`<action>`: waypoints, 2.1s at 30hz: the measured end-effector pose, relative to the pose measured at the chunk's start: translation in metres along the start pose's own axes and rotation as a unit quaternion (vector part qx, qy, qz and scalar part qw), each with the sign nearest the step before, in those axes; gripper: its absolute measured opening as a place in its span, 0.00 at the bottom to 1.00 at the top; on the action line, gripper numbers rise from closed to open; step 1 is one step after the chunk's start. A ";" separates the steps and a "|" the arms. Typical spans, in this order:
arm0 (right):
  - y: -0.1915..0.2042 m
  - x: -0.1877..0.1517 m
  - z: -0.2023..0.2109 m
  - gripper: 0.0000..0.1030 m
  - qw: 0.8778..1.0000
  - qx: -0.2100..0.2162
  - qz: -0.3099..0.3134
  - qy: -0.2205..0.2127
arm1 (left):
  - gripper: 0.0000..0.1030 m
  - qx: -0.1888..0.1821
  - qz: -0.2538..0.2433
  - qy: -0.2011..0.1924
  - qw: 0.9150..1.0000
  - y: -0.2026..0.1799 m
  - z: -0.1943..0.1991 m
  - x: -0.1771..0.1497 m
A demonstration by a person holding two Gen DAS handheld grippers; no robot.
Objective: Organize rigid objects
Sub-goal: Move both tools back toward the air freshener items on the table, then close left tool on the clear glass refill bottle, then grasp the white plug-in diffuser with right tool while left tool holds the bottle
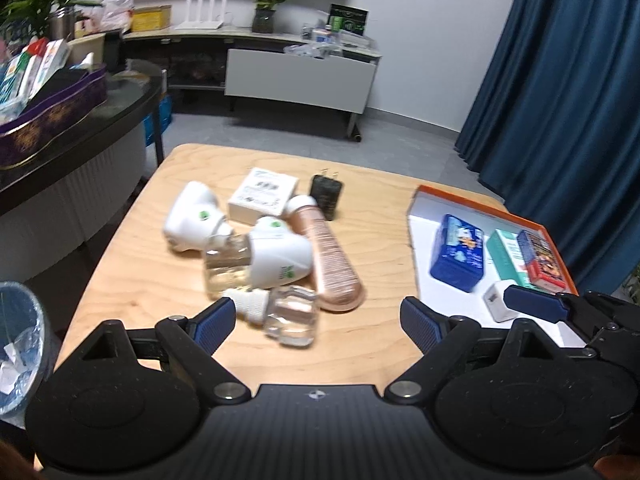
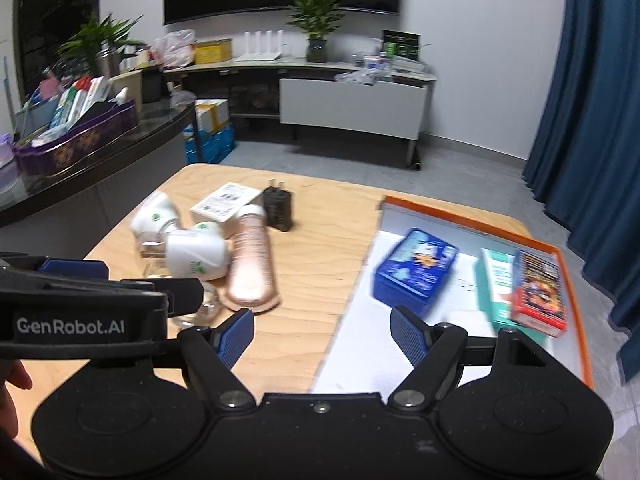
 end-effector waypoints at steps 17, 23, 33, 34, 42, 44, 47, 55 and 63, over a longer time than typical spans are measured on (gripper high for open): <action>0.014 -0.009 -0.028 0.86 1.000 0.015 0.007 0.018 | 0.93 0.007 0.038 0.017 0.999 0.037 -0.027 -0.015; 0.002 -0.016 -0.032 0.86 1.000 0.008 -0.007 0.022 | 0.98 0.006 0.019 0.006 1.000 0.032 -0.047 -0.015; -0.015 -0.012 -0.035 0.86 0.999 0.009 -0.042 0.016 | 0.98 0.021 -0.051 -0.015 0.998 0.026 -0.073 -0.015; -0.015 -0.012 -0.036 0.86 0.999 0.011 -0.044 0.016 | 0.98 0.027 -0.056 -0.018 0.998 0.026 -0.075 -0.015; -0.006 -0.003 -0.046 0.86 0.998 0.045 -0.041 0.017 | 0.77 0.036 -0.076 -0.042 0.996 0.031 -0.070 -0.016; -0.001 0.003 -0.049 0.86 0.998 0.055 -0.033 0.014 | 0.77 0.035 -0.074 -0.037 0.996 0.034 -0.067 -0.017; 0.011 0.013 -0.056 0.86 0.996 0.086 -0.034 0.016 | 0.77 0.032 -0.058 -0.022 0.998 0.043 -0.056 -0.022; 0.078 0.034 -0.083 0.86 0.976 0.153 0.151 0.009 | 0.77 0.059 -0.020 -0.021 0.998 0.081 -0.021 -0.029; 0.121 0.032 -0.119 0.86 0.917 0.136 0.376 -0.004 | 0.77 0.067 0.011 -0.039 0.997 0.100 -0.014 -0.024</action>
Point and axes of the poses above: each gripper's, at about its wrist camera, not at the fingertips, and z roughly against the way its jaws point, y to its left, x to its top, the point moved 10 cm from there along -z, roughly the way its jaws point, and after that the axes turned 5 degrees about x, right-handed, at the moved point
